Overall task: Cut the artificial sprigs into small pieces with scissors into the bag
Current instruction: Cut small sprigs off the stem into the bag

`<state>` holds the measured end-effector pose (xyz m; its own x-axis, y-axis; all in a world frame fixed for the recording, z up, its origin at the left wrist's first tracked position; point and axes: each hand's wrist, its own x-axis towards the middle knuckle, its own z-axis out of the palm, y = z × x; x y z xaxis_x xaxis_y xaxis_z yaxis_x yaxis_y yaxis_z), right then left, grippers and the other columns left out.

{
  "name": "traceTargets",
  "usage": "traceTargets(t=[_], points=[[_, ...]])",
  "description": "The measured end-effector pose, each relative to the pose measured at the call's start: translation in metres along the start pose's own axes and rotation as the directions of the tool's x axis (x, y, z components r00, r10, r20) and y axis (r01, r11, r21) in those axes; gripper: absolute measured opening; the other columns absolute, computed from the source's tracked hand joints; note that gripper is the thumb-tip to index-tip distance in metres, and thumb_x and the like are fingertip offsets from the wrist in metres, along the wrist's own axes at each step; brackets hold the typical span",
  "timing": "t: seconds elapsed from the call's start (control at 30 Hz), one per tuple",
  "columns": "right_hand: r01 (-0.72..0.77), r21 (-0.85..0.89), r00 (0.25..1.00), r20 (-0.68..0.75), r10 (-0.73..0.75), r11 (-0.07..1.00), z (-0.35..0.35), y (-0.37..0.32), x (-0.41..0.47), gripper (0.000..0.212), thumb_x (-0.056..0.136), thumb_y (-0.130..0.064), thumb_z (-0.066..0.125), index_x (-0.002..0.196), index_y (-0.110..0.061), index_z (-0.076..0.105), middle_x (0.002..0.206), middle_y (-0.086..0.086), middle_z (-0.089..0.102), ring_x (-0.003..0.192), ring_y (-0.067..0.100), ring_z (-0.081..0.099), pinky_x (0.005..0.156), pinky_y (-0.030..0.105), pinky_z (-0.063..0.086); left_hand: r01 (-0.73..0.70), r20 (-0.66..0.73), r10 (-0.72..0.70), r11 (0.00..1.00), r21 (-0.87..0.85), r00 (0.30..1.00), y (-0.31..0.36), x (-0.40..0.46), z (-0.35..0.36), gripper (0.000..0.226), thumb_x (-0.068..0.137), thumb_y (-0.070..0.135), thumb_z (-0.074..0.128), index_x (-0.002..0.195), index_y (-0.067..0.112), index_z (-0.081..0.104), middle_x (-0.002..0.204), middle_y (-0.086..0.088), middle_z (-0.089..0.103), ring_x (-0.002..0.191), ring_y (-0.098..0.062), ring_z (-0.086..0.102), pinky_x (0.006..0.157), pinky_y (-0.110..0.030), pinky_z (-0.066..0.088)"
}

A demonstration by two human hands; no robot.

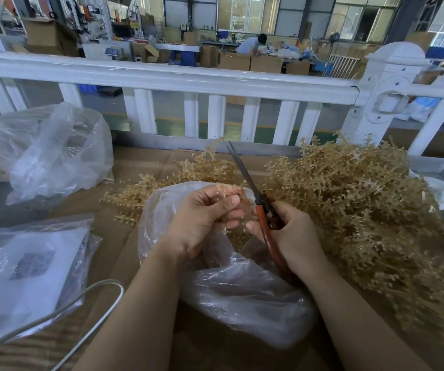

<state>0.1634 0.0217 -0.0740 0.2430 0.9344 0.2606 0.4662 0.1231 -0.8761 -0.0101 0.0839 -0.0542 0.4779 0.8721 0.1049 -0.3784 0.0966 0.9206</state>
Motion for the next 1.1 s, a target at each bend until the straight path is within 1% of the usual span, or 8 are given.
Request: traceTargets(t=[0.1,0.23,0.33,0.6,0.7,0.83,1.0,1.1], points=[[0.014,0.012,1.000,-0.021,-0.013,1.000,0.000,0.002,0.001,0.024,0.079,-0.025,0.087,0.085,-0.043,0.073,0.088,-0.017,0.076,0.082,0.002,0.072,0.074,0.025,0.058,0.041,0.020,-0.041,0.999,0.004,0.999,0.001,-0.001,0.000,0.024,0.078,0.020,0.072,0.100,0.009,0.074,0.100,-0.015,0.075,0.088,-0.022,0.073,0.069,-0.028,0.058],[-0.006,0.085,0.996,-0.087,0.014,0.996,-0.002,0.002,0.000,0.013,0.084,-0.027,0.083,0.086,-0.034,0.072,0.082,-0.015,0.076,0.072,0.004,0.072,0.063,0.022,0.058,0.085,0.043,-0.086,0.996,0.037,0.995,0.004,-0.002,-0.002,0.029,0.073,0.021,0.076,0.102,0.019,0.076,0.109,-0.010,0.074,0.100,-0.023,0.072,0.073,-0.027,0.058],[0.000,0.163,0.992,-0.123,0.020,0.987,-0.003,0.001,0.000,0.011,0.085,-0.024,0.081,0.086,-0.030,0.072,0.076,-0.014,0.074,0.065,0.002,0.070,0.056,0.015,0.052,0.119,0.030,-0.120,0.992,0.053,0.992,0.005,-0.003,-0.004,0.026,0.072,0.013,0.075,0.097,0.016,0.075,0.105,-0.012,0.075,0.092,-0.020,0.073,0.070,-0.025,0.059],[0.044,0.222,0.986,-0.165,-0.007,0.974,-0.004,0.000,0.000,0.014,0.086,-0.013,0.080,0.087,-0.024,0.072,0.070,-0.017,0.071,0.063,-0.006,0.065,0.059,0.010,0.049,0.157,0.032,-0.163,0.978,0.136,0.986,0.004,-0.004,-0.004,0.014,0.069,0.013,0.075,0.083,0.015,0.077,0.082,-0.012,0.075,0.067,-0.013,0.071,0.061,-0.018,0.057],[0.081,0.211,0.984,-0.171,-0.045,0.974,-0.002,-0.003,-0.002,0.012,0.083,-0.027,0.083,0.090,-0.027,0.072,0.077,-0.019,0.073,0.070,-0.006,0.068,0.062,0.009,0.049,0.134,0.028,-0.138,0.986,0.099,0.990,0.005,-0.003,-0.005,0.022,0.072,0.015,0.075,0.093,0.010,0.075,0.083,-0.011,0.075,0.066,-0.012,0.069,0.061,-0.019,0.057],[0.073,0.164,0.980,-0.193,-0.040,0.984,0.000,-0.008,-0.005,0.043,0.065,-0.069,0.080,0.091,-0.036,0.071,0.086,-0.023,0.074,0.081,-0.005,0.070,0.067,0.009,0.051,0.063,-0.019,-0.065,0.993,-0.100,0.998,0.008,-0.002,-0.008,0.016,0.076,0.014,0.070,0.090,0.013,0.078,0.082,-0.007,0.075,0.064,-0.009,0.069,0.063,-0.019,0.058],[0.010,-0.058,0.984,-0.175,-0.020,0.998,0.002,-0.004,-0.004,0.045,0.061,-0.082,0.066,0.096,-0.054,0.062,0.092,-0.028,0.070,0.084,-0.005,0.067,0.074,0.030,0.055,-0.050,-0.100,0.028,0.972,-0.230,0.995,0.011,0.001,-0.007,0.014,0.080,0.014,0.068,0.092,0.011,0.075,0.084,-0.006,0.075,0.070,-0.010,0.071,0.066,-0.019,0.058],[0.005,-0.205,0.991,-0.129,-0.032,0.979,0.002,-0.005,-0.006,0.053,0.061,-0.090,0.059,0.099,-0.053,0.056,0.093,-0.032,0.066,0.083,-0.008,0.063,0.070,0.031,0.052,-0.066,-0.136,0.033,0.967,-0.245,0.990,0.010,0.001,-0.005,0.016,0.077,0.011,0.070,0.092,0.010,0.075,0.083,-0.005,0.074,0.073,-0.012,0.072,0.069,-0.021,0.059]])
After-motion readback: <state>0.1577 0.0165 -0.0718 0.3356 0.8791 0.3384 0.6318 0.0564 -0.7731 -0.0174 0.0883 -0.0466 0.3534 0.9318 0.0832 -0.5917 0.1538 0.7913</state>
